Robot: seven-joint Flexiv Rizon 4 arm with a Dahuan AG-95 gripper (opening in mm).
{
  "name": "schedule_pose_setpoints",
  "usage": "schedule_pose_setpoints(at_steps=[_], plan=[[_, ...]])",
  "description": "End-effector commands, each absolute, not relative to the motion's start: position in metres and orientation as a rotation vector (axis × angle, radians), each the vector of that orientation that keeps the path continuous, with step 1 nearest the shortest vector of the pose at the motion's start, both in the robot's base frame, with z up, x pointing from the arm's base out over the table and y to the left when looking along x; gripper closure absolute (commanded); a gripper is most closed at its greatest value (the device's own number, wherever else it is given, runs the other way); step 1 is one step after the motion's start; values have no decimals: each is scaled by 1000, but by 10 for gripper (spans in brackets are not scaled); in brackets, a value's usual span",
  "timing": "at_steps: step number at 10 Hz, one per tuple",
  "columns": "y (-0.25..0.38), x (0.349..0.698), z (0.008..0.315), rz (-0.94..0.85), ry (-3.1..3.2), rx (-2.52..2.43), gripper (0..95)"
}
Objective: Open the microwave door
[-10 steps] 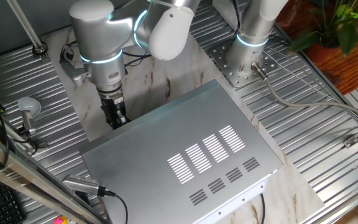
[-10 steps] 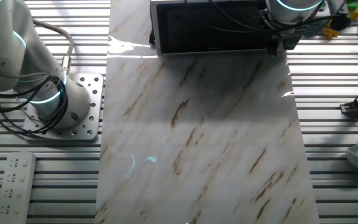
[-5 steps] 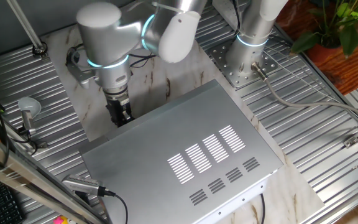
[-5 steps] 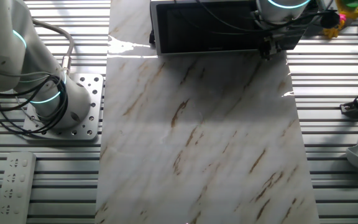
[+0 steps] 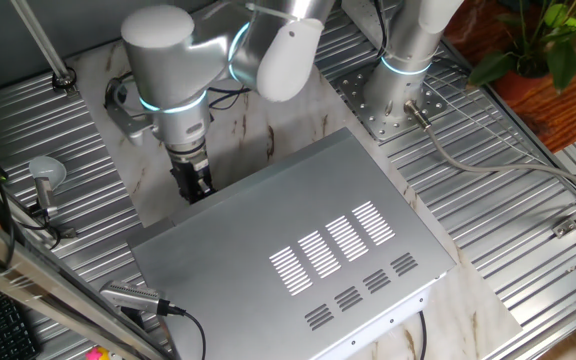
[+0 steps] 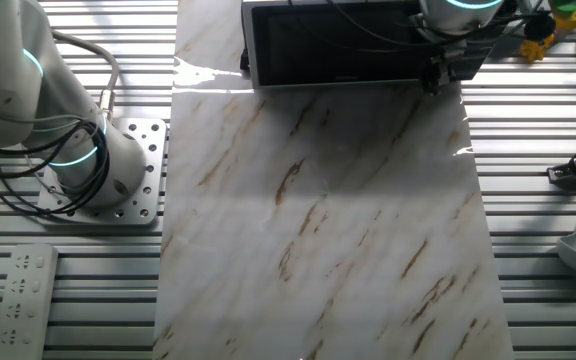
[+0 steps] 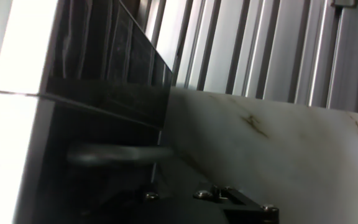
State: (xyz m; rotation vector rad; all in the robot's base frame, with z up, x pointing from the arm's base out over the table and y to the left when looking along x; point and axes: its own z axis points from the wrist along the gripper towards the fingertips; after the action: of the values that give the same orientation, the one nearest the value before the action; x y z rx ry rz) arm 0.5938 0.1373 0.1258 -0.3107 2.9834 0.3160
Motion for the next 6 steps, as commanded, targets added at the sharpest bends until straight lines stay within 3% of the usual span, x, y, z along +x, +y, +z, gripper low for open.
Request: schedule_pose_setpoints(at_steps=[1,6], plan=[[139,593,130,324,2985,-304,570],[145,605,135,287,2942,-345,570]])
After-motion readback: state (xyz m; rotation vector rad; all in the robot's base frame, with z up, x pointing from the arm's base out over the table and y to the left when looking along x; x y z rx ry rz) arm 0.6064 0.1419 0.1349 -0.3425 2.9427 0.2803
